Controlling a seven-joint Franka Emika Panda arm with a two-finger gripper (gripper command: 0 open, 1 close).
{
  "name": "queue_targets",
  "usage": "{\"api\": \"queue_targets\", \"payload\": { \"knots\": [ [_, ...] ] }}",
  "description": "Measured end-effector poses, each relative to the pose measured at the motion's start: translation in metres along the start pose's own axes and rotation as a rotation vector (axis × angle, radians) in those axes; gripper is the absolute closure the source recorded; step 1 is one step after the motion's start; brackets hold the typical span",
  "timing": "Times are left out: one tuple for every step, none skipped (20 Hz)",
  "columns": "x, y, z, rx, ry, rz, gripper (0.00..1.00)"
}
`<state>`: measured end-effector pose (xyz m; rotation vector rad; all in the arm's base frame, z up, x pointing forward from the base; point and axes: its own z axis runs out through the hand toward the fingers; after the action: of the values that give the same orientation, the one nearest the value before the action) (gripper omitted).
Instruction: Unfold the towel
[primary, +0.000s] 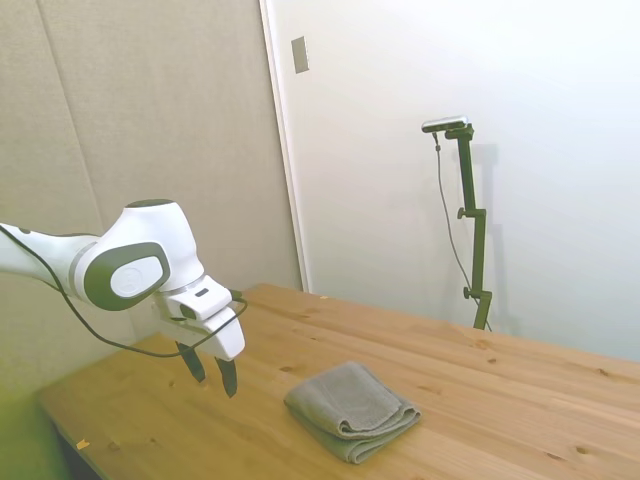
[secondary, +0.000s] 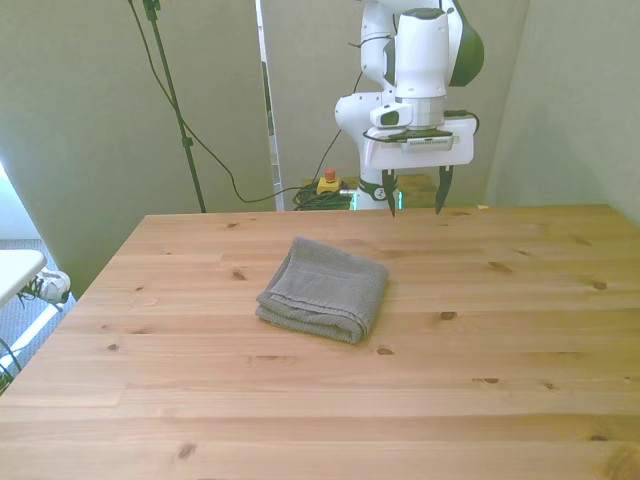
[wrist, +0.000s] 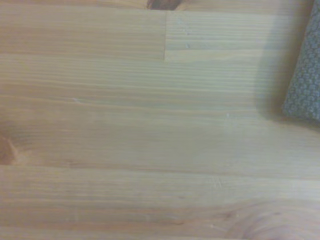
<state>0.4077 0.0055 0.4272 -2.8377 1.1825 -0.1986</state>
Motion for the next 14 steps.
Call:
{"api": "queue_targets", "payload": {
  "knots": [
    [0.000, 0.000, 0.000, 0.000, -0.001, 0.001, 0.00],
    [0.001, 0.000, 0.000, -0.001, -0.003, 0.006, 0.00],
    [0.002, 0.001, 0.000, 0.000, -0.003, 0.016, 0.00],
    [0.007, 0.004, -0.001, 0.004, -0.001, 0.036, 0.00],
    [0.019, 0.010, -0.005, 0.013, 0.004, 0.066, 0.00],
    [0.035, 0.020, -0.009, 0.022, 0.010, 0.106, 0.00],
    [0.055, 0.034, -0.014, 0.028, 0.019, 0.152, 0.00],
    [0.074, 0.050, -0.019, 0.035, 0.028, 0.194, 0.00],
    [0.092, 0.065, -0.023, 0.044, 0.037, 0.234, 0.00],
    [0.109, 0.083, -0.027, 0.055, 0.044, 0.274, 0.00],
    [0.125, 0.101, -0.031, 0.070, 0.050, 0.316, 0.00],
    [0.139, 0.117, -0.033, 0.089, 0.051, 0.356, 0.00],
    [0.151, 0.135, -0.034, 0.110, 0.048, 0.394, 0.00],
    [0.162, 0.148, -0.033, 0.126, 0.045, 0.420, 0.00]
  ]
}}
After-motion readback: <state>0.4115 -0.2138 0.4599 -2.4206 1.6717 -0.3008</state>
